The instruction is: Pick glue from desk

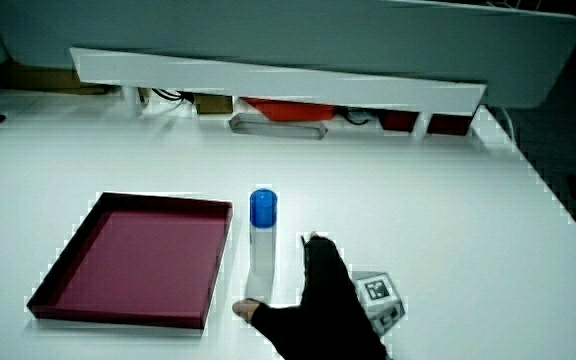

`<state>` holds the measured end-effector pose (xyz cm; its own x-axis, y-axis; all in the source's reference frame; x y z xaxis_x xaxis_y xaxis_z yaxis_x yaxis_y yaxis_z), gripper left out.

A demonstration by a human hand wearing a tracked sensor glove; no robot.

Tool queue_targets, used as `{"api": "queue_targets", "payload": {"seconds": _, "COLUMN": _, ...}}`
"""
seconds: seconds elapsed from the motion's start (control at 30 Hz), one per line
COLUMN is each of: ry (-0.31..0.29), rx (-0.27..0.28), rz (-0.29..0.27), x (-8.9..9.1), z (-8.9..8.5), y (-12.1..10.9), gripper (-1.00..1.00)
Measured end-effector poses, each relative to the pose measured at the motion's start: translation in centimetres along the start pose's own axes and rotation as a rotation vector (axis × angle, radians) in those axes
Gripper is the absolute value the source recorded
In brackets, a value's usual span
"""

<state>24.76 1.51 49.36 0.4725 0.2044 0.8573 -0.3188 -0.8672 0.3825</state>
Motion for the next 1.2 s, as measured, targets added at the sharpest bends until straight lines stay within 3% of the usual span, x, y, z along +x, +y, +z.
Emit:
{"api": "queue_targets", "payload": {"seconds": 0.03, "ry": -0.003, "rx": -0.007, "rz": -0.018, "x": 0.2, "z": 0.1, "y": 0.5, "gripper": 0.00}}
{"api": "queue_targets", "payload": {"seconds": 0.07, "ry": 0.039, "rx": -0.010, "rz": -0.027, "x": -0.3, "z": 0.0, "y": 0.9, "gripper": 0.00}}
{"api": "queue_targets", "payload": {"seconds": 0.13, "ry": 0.089, "rx": -0.021, "rz": 0.012, "x": -0.6, "z": -0.1, "y": 1.8, "gripper": 0.00}}
{"api": "queue_targets", "payload": {"seconds": 0.17, "ry": 0.074, "rx": -0.019, "rz": -0.002, "x": -0.6, "z": -0.1, "y": 2.2, "gripper": 0.00}}
{"api": "queue_targets", "payload": {"seconds": 0.4, "ry": 0.210, "rx": -0.023, "rz": 0.069, "x": -1.9, "z": -0.5, "y": 4.3, "gripper": 0.00}}
{"api": "queue_targets", "payload": {"seconds": 0.63, "ry": 0.233, "rx": -0.026, "rz": 0.099, "x": -2.0, "z": -0.9, "y": 5.0, "gripper": 0.00}}
{"api": "queue_targets", "payload": {"seconds": 0.9, "ry": 0.315, "rx": 0.051, "rz": 0.148, "x": -1.4, "z": -0.6, "y": 5.2, "gripper": 0.50}}
{"api": "queue_targets", "payload": {"seconds": 1.2, "ry": 0.300, "rx": 0.099, "rz": 0.178, "x": -1.3, "z": -0.4, "y": 5.2, "gripper": 1.00}}
